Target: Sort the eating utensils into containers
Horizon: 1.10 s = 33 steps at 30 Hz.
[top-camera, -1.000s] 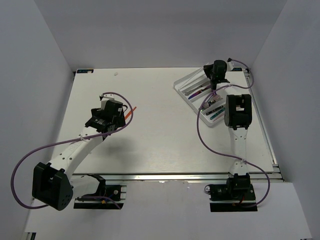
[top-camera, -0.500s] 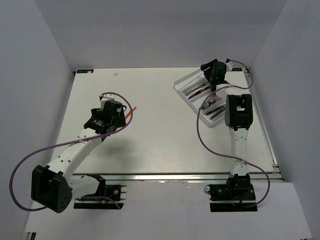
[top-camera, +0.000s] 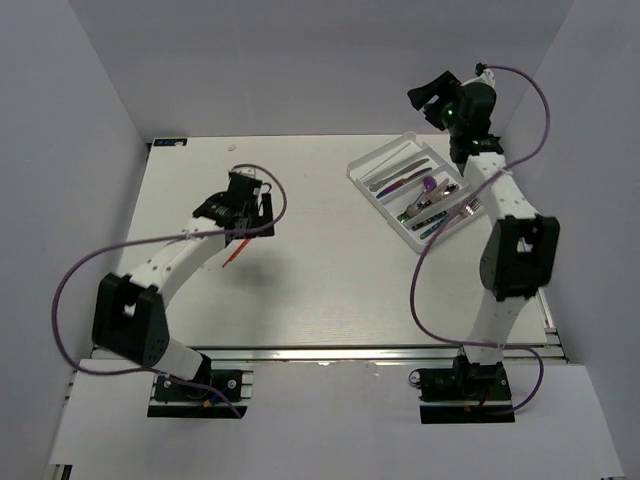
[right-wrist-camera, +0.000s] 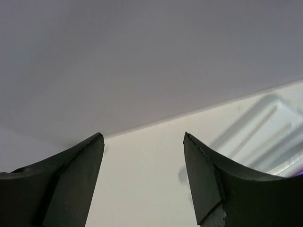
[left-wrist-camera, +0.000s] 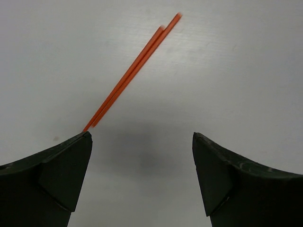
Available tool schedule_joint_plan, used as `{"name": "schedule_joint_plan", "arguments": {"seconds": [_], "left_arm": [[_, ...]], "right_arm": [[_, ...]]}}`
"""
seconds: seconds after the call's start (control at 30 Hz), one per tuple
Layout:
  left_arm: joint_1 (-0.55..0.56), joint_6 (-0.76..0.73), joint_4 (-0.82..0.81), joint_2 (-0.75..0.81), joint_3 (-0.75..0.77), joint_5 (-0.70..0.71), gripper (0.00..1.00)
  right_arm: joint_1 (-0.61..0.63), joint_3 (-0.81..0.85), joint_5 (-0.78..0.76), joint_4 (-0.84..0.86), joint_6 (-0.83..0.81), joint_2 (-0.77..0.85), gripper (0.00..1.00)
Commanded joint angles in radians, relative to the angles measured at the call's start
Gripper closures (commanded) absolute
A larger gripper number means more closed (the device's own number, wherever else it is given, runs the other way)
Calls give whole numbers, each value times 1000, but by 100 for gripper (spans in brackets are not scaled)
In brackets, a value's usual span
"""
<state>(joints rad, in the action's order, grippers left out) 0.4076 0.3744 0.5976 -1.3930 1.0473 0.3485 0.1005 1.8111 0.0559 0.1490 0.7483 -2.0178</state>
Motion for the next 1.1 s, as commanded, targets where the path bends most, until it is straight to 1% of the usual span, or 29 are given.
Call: {"name": "schedule_joint_plan", "arguments": {"seconds": [0.0,0.03,0.07,0.1,0.13,0.17,0.2,0.23,0.33,0.43,0.57,0.6,0.73,0.87,0.9,0.97,1.07], "left_arm": [[-12,-43,4,-182,169,-164,5],[-12,-69,19,-233,271,-174,12],[-13,-84,30,-279,320,-186,16],[-13,-118,43,-323,370,-209,21],[-12,-136,48,-404,460,-215,24],[-13,-162,48,-443,499,-215,27],[-15,-211,56,-481,538,-214,27],[-19,-235,68,-556,618,-207,27],[-33,-299,82,-667,706,-236,27],[-52,-336,80,-719,770,-270,27],[-67,-367,152,-804,841,-275,30],[-78,-368,156,-805,835,-279,32],[-107,-370,110,-775,769,-324,33],[-118,-399,123,-794,772,-391,38],[-118,-405,123,-796,769,-405,41],[-118,-404,110,-793,746,-410,45],[-118,-402,100,-791,718,-414,46]], "right_arm": [[5,-239,208,-97,-104,230,27],[14,-321,267,-82,-112,276,27],[22,-401,278,-77,-113,327,27],[30,-476,283,-53,-116,417,27],[47,-615,294,-39,-124,456,27],[53,-674,297,-26,-135,493,27],[56,-721,308,-25,-135,549,27],[57,-799,320,-22,-135,571,27],[57,-878,364,-41,-155,634,27],[57,-889,380,-90,-193,677,27],[59,-894,369,-131,-227,740,27],[59,-898,364,-131,-227,749,27],[59,-906,369,-121,-225,761,27],[59,-911,364,-118,-221,760,27],[59,-908,366,-118,-219,760,27],[59,-901,371,-121,-219,758,27],[59,-901,366,-121,-218,760,27]]}}
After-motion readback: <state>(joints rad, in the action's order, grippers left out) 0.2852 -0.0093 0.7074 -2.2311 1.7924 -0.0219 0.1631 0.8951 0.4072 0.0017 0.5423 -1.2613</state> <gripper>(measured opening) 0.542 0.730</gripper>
